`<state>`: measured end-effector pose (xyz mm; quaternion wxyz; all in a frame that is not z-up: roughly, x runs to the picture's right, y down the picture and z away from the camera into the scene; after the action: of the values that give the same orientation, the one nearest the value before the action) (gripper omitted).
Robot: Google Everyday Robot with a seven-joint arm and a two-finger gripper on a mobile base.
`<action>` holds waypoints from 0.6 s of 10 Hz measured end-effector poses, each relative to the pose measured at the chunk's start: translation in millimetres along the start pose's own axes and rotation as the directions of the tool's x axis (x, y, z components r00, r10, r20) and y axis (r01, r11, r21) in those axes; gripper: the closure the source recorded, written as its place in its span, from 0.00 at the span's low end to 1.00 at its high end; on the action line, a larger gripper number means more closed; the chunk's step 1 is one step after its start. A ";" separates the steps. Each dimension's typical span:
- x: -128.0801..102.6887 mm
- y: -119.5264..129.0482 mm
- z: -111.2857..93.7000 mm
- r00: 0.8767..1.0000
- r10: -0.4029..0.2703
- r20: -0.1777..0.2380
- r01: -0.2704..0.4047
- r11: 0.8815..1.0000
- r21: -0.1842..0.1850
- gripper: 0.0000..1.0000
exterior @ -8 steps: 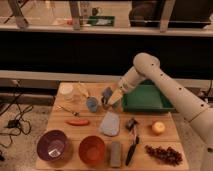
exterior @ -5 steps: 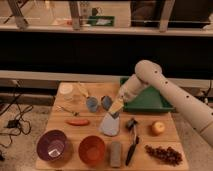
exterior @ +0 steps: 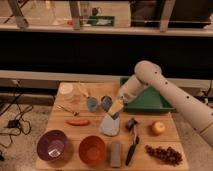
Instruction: Place sponge in purple bowl
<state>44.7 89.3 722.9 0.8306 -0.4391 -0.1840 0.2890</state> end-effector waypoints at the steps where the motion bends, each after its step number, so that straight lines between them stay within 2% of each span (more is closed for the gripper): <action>1: 1.3 4.6 5.5 1.000 -0.008 -0.010 0.008 1.000 -0.012 1.00; 2: 2.7 19.8 15.8 0.999 -0.031 -0.031 0.030 0.999 -0.034 1.00; 4: 11.1 50.6 28.2 0.997 -0.059 -0.043 0.056 0.996 -0.068 1.00; 6: 16.6 93.1 45.7 0.993 -0.106 -0.055 0.098 0.986 -0.132 1.00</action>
<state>2.2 170.1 670.9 0.8195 -0.4906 -0.1987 0.2198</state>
